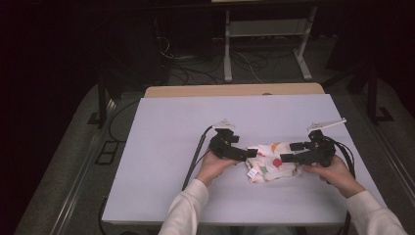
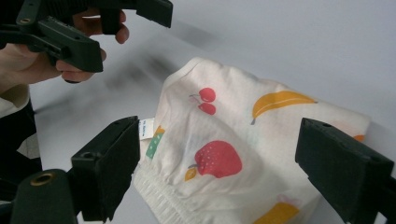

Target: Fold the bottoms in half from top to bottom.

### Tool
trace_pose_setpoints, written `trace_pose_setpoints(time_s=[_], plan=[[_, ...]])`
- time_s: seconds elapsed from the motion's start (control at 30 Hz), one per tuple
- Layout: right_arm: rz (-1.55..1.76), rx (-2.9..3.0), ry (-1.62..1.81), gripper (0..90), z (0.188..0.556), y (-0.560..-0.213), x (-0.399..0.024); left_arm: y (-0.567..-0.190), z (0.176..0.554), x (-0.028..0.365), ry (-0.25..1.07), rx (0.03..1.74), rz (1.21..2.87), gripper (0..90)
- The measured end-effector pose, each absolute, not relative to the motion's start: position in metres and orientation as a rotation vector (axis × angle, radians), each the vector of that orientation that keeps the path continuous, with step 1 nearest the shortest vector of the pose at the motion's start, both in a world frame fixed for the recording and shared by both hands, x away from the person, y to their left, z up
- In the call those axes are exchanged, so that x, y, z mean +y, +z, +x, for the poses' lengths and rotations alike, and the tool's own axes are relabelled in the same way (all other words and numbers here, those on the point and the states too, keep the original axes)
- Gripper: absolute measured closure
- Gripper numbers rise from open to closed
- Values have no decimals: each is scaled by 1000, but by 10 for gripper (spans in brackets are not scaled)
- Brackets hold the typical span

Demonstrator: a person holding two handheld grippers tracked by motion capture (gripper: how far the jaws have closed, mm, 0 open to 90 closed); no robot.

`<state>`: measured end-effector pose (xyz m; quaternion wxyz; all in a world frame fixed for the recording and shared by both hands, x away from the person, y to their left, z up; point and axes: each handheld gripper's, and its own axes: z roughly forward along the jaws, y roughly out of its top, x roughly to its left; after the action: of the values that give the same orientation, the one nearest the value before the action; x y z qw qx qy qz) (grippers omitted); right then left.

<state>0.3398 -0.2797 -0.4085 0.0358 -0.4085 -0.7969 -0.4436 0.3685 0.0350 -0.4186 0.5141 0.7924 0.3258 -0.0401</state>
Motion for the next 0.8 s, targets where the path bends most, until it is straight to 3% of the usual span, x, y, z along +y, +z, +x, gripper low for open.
trace_pose_setpoints(time_s=[0.17, 0.8], plan=[[-1263, -2451, -1355, 18, 345, -402, -284, -416, 371, 35, -98, 764, 1950, 0], [-1299, -2491, -1326, 6, 373, -399, -295, -405, 393, 24, -99, 755, 1960, 0]])
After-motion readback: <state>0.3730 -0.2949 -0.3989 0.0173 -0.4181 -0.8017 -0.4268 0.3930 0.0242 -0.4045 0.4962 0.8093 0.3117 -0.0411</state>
